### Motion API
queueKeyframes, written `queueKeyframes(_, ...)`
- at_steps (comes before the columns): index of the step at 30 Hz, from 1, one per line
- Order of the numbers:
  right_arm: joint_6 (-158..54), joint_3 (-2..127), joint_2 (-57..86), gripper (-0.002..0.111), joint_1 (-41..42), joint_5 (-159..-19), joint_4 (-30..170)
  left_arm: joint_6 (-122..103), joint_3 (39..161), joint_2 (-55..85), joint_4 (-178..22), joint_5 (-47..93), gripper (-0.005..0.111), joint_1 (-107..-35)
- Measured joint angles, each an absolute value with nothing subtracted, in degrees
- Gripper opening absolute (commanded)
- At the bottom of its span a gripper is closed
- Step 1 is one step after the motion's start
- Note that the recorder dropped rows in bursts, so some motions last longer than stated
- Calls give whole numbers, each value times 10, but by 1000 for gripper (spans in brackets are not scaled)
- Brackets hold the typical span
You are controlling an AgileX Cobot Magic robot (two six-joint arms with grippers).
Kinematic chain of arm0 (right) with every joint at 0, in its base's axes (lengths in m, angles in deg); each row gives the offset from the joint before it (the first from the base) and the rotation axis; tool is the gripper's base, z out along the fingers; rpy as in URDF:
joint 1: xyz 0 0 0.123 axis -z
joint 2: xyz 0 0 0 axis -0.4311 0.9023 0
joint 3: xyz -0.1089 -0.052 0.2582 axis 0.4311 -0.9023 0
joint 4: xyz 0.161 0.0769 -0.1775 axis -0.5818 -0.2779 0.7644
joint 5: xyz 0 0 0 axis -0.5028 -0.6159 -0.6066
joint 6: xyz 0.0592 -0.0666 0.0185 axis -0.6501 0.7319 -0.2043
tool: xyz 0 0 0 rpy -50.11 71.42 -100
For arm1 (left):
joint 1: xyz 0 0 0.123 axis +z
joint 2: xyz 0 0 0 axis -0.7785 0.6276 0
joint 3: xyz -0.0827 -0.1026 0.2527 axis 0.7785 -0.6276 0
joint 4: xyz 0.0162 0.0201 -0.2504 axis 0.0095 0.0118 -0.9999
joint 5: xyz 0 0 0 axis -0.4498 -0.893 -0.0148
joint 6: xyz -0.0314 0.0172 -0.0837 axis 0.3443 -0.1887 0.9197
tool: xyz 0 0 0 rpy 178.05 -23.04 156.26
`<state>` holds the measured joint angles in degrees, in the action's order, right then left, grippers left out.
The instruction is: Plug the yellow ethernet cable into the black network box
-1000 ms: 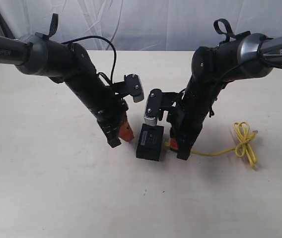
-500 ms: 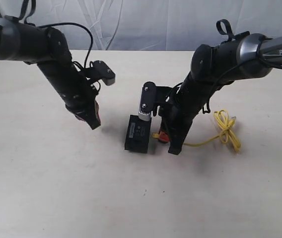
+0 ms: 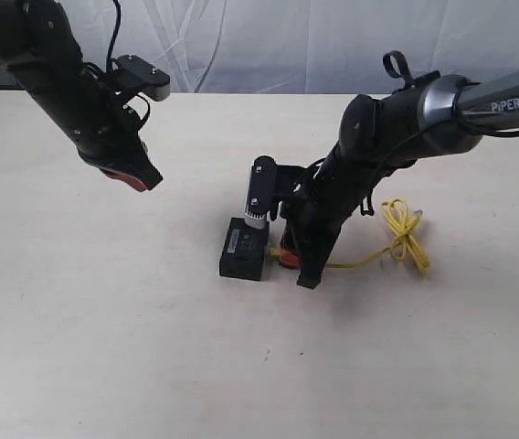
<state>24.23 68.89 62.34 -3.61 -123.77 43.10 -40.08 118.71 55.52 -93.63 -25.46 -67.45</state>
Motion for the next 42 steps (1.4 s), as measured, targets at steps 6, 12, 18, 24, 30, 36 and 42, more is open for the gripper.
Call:
queueKeyframes(6, 192, 690, 615, 73, -36, -1217, 455, -367, 1187, 522, -908, -261, 0, -668)
queueKeyframes(12, 146, 690, 559, 58, -36, -1217, 478, -326, 1187, 490, -879, -278, 0, -667)
queueKeyframes(18, -2, 690, 509, 2, -32, -1245, 551, -281, 1182, 452, -828, -309, 0, -667)
queueKeyframes(24, -149, 690, 467, 1, 26, -1320, 639, -198, 1144, 398, -731, -320, 0, -667)
queueKeyframes(30, -237, 690, 413, -1, 113, -1379, 663, -163, 1111, 344, -716, -318, 0, -663)
queueKeyframes(36, -278, 682, 346, -1, 176, -1398, 666, -151, 1082, 301, -720, -317, 0, -626)
queueKeyframes(42, -300, 642, 273, -1, 219, -1380, 666, -144, 1041, 237, -731, -276, 0, -604)
